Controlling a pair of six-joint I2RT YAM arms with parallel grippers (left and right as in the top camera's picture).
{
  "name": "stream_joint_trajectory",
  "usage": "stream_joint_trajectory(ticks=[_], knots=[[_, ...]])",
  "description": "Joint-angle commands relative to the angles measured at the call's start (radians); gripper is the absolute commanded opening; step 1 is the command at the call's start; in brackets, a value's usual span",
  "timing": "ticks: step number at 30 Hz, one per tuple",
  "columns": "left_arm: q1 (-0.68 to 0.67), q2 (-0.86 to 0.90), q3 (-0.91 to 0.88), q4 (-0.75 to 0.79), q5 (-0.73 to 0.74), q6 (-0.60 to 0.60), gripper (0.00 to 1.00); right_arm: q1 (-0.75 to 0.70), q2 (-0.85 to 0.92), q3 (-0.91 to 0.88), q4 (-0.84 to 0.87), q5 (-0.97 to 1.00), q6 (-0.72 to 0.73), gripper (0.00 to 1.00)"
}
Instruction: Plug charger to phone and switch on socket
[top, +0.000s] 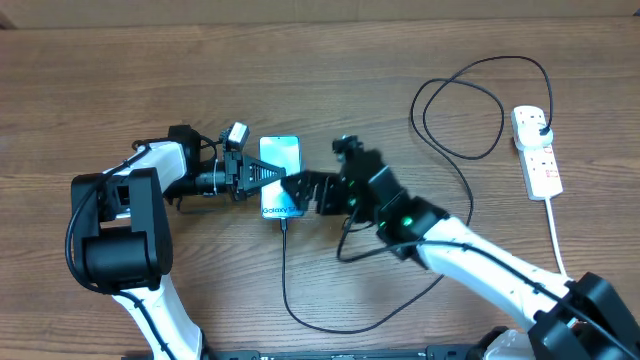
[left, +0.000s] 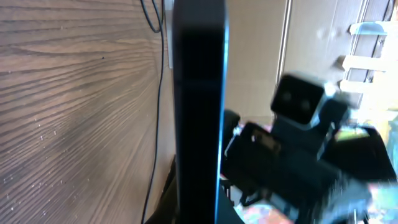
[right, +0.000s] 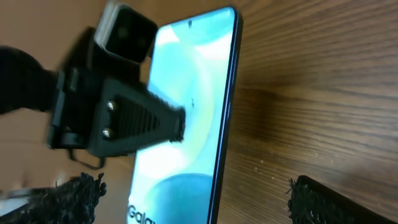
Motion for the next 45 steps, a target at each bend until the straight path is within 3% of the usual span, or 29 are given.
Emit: stream_joint_trajectory(ticks=[1,5,11,19,29,40,45], knots=[[0.002,-0.005,-0.001,-0.005,0.056,0.018,0.04,-0.115,-0.011,0.023,0.01,-0.317,0.039,0.95],[0.002,-0.005,-0.001,-0.023,0.074,0.019,0.04,-0.193,-0.011,0.022,-0.039,-0.465,0.019,0.8],[-0.021,-0.005,-0.001,-0.022,0.081,0.019,0.04,-0.197,-0.001,-0.015,-0.1,-0.473,-0.066,0.58],[-0.057,-0.005,-0.001,-0.017,0.09,0.019,0.04,-0.148,0.09,-0.023,-0.016,-0.497,-0.065,0.5],[-0.059,-0.005,-0.001,-0.017,0.09,0.019,0.04,-0.118,0.136,-0.023,0.059,-0.525,-0.046,0.21],[-0.059,-0.005,-0.001,-0.015,0.089,0.019,0.06,-0.118,0.136,-0.023,0.09,-0.53,-0.039,0.15],[-0.059,-0.005,-0.001,-0.002,0.089,0.019,0.08,-0.118,0.136,-0.023,0.173,-0.62,-0.039,0.12]])
